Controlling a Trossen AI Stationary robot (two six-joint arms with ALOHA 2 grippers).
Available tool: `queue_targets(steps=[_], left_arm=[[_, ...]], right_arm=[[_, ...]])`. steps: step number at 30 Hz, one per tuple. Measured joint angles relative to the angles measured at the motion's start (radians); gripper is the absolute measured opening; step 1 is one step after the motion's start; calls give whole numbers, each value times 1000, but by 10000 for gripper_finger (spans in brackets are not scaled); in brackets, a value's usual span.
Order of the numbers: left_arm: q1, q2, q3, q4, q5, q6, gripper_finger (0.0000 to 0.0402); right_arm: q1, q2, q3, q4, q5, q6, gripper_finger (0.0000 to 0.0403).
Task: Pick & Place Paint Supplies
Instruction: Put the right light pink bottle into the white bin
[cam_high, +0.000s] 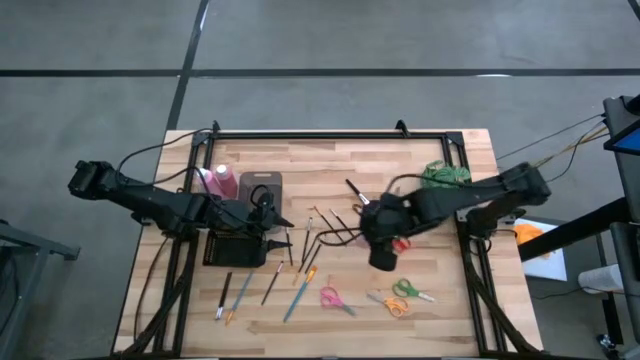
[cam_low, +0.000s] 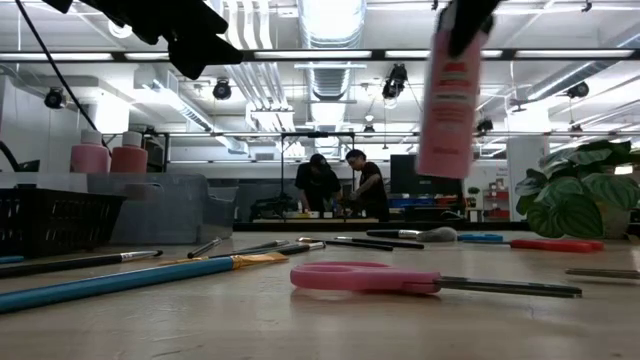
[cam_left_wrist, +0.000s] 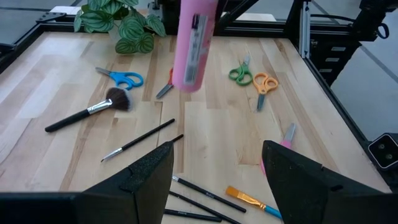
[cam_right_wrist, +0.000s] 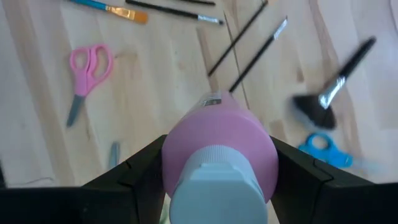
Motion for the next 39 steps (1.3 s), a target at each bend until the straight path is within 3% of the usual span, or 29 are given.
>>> queue_targets(steps=[7, 13, 27, 39], left_arm=[[0, 0, 0, 0, 0, 0, 245], [0, 0, 0, 0, 0, 0, 245], [0, 0, 0, -7, 1, 2, 245], [-1, 0, 0, -28, 2, 4, 245]], right_arm=[[-46, 171, 169, -11, -8, -116, 221], [-66, 283, 298, -11, -83, -178, 221], [-64, 516, 532, -52, -136, -223, 221], [-61, 571, 575, -42, -178, -213, 221]])
